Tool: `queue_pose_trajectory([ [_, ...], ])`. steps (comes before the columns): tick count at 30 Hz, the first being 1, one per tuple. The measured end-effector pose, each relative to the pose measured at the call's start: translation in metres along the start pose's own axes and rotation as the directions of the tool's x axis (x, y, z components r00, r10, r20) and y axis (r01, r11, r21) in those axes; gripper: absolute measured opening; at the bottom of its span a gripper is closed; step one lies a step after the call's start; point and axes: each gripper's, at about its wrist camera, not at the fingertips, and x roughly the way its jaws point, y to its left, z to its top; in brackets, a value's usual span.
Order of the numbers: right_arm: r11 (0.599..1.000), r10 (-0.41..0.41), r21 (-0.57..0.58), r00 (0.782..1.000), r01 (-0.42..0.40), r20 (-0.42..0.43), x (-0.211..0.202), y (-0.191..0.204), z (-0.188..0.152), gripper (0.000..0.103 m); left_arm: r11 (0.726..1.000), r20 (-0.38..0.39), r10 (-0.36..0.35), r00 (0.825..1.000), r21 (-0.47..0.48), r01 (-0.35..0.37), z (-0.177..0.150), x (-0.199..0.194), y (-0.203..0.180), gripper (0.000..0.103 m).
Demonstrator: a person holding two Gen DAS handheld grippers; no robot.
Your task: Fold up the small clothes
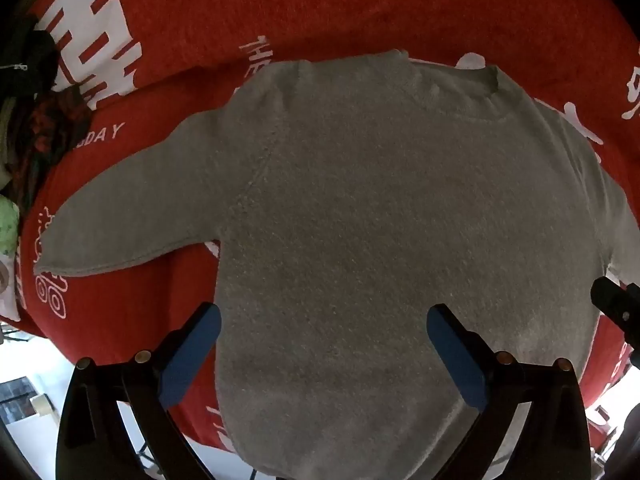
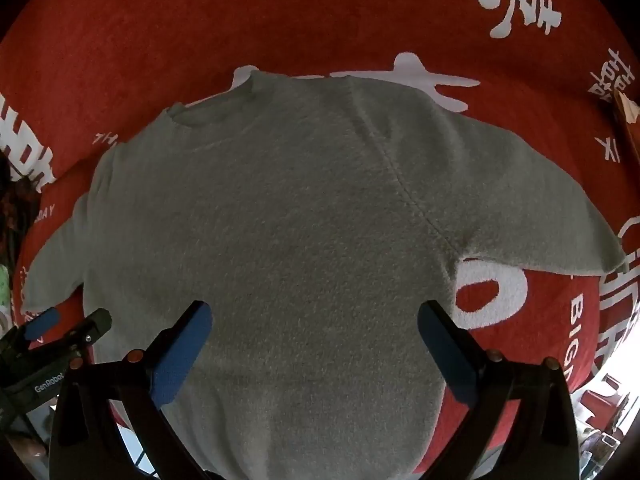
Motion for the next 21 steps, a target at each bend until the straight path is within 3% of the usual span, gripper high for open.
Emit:
queue_pose_trajectory([
  [21,1.000,-0.006,-0.021,1.000,0.006,-0.007,0.0007,0.0063,0.0012,0.103,1.000,0.008,0.010,1.000,0.006,-0.010,0.0010,-0.0083,0.0004,0.103],
])
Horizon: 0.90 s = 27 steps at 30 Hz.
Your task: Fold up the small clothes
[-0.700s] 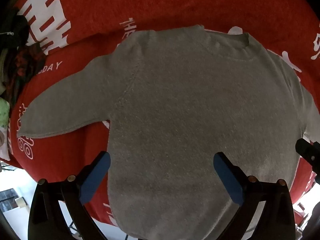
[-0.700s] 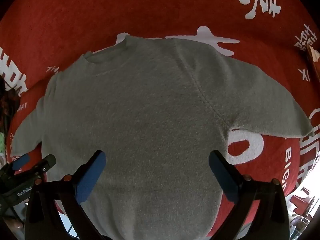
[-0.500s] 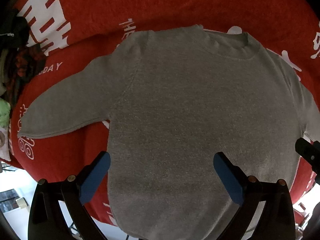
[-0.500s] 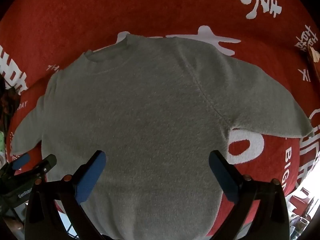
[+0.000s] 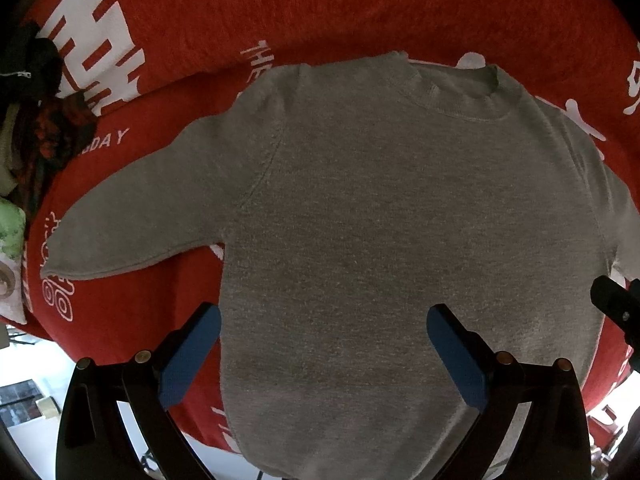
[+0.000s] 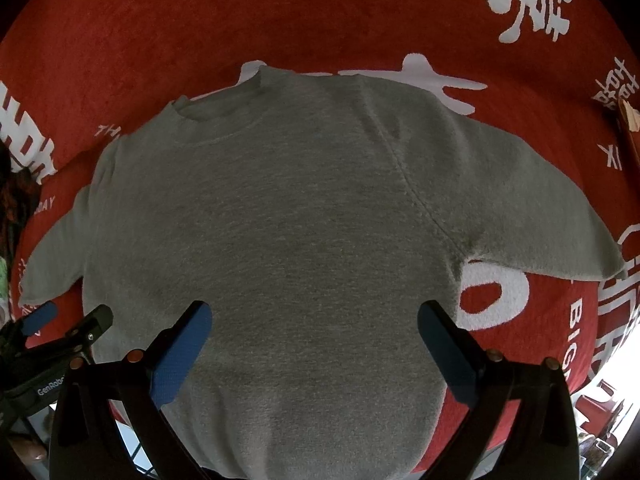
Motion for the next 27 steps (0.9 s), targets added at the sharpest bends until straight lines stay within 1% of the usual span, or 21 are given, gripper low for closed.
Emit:
queue_pose_trajectory([
  [6,1.000,0.000,0.001,1.000,0.000,0.000,-0.0002,0.0006,0.0000,0.103,1.000,-0.004,-0.005,1.000,0.000,0.005,-0.0017,0.0022,0.0015,0.103],
  [15,1.000,-0.010,-0.003,1.000,0.010,0.001,0.0002,0.0015,-0.0024,0.103,1.000,0.019,-0.001,1.000,-0.003,0.001,-0.0041,0.0038,0.0035,0.103],
  [18,1.000,-0.016,-0.007,1.000,0.016,0.001,0.0005,0.0021,-0.0033,0.103,1.000,0.008,0.004,1.000,0.001,-0.004,-0.0033,0.0042,0.0022,0.103],
  [27,1.000,-0.018,-0.001,1.000,0.018,-0.001,-0.0007,0.0015,-0.0046,0.103,1.000,0.058,0.000,0.998,-0.004,0.000,-0.0063,0.0033,0.0047,0.103],
])
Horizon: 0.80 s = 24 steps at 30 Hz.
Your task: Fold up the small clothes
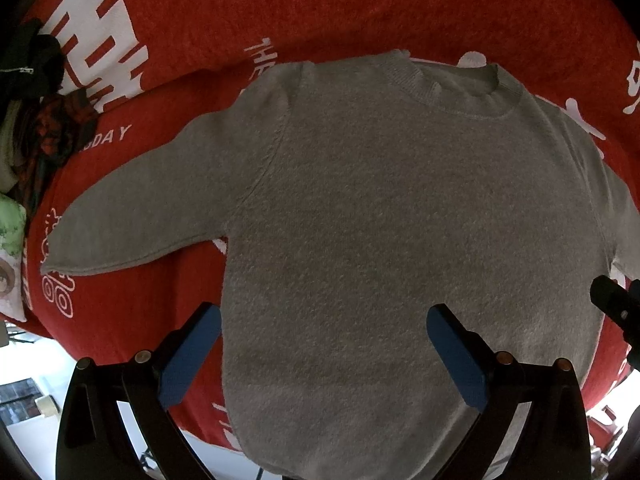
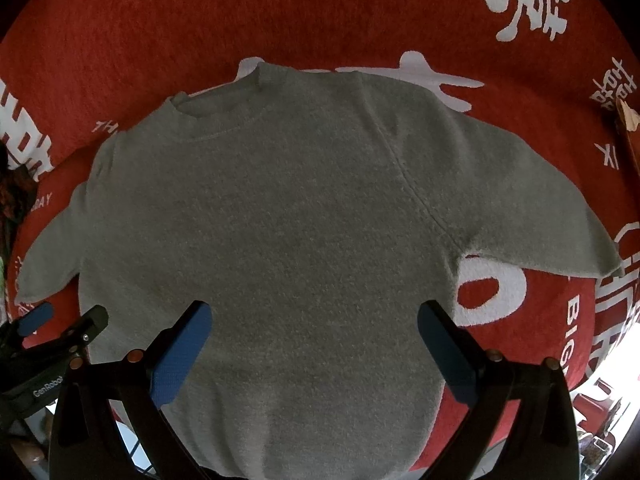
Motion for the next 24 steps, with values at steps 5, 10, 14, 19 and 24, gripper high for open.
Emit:
queue_pose_trajectory([
  [5,1.000,0.000,-0.003,1.000,0.000,0.000,0.000,0.001,0.000,0.103,1.000,-0.007,-0.002,1.000,0.001,0.002,-0.002,-0.001,0.001,0.103],
  [10,1.000,-0.005,-0.008,1.000,0.005,0.002,-0.001,0.002,-0.001,0.103,1.000,-0.012,-0.004,1.000,0.000,0.004,-0.003,-0.001,0.003,0.103],
  [14,1.000,-0.008,-0.009,1.000,0.008,0.002,-0.001,0.003,0.000,0.103,1.000,0.001,-0.006,1.000,-0.002,0.006,-0.005,-0.002,0.007,0.103],
  [19,1.000,-0.011,-0.012,1.000,0.011,0.002,-0.002,0.006,0.001,0.103,1.000,-0.007,-0.006,1.000,-0.004,0.006,-0.005,-0.002,0.009,0.103],
  [24,1.000,-0.012,-0.024,1.000,0.012,0.005,-0.003,0.010,0.002,0.103,1.000,-0.019,-0.003,1.000,-0.011,0.003,-0.005,-0.002,0.015,0.103],
])
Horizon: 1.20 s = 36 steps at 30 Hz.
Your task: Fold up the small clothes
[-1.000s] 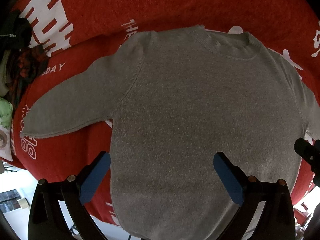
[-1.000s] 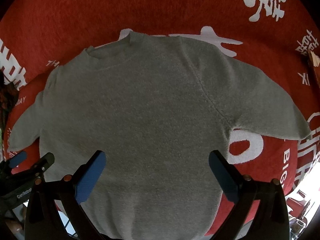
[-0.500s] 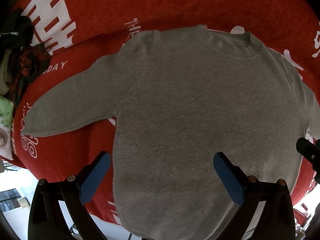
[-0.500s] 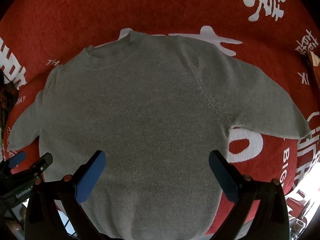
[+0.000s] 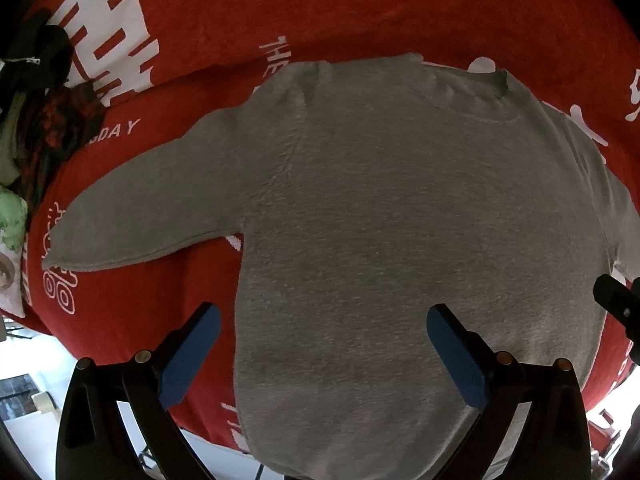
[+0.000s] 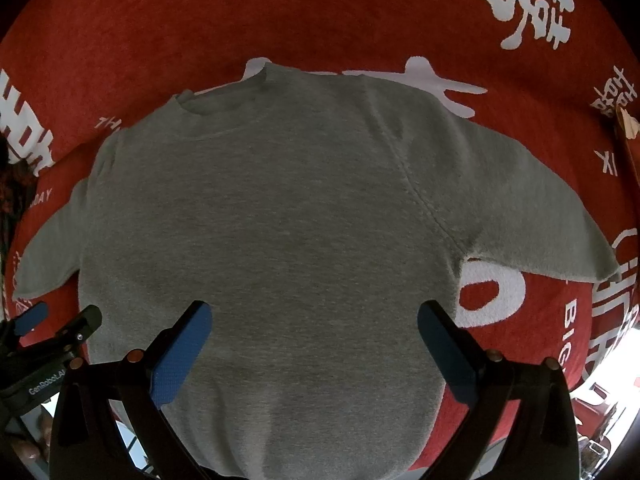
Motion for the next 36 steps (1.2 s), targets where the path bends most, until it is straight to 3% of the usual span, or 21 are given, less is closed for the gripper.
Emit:
queue_pose_trajectory([
  [17,1.000,-0.004,-0.022,1.000,0.004,0.002,-0.002,0.017,0.003,0.103,0.999,-0.021,0.026,0.999,-0.020,-0.026,0.001,0.003,0.011,0.103],
  [22,1.000,0.000,-0.012,1.000,0.000,-0.001,-0.002,0.021,0.003,0.103,0.999,-0.012,-0.024,1.000,-0.037,0.024,0.000,0.005,0.021,0.103],
  [31,0.999,0.030,-0.043,0.999,-0.029,0.013,-0.005,0.046,0.003,0.103,0.995,0.014,-0.037,0.999,-0.096,0.038,-0.004,0.005,0.049,0.103],
  [36,0.995,0.045,-0.086,0.999,-0.044,0.012,-0.003,0.067,-0.003,0.103,0.980,0.046,-0.121,0.992,-0.156,0.127,-0.009,0.008,0.073,0.103],
])
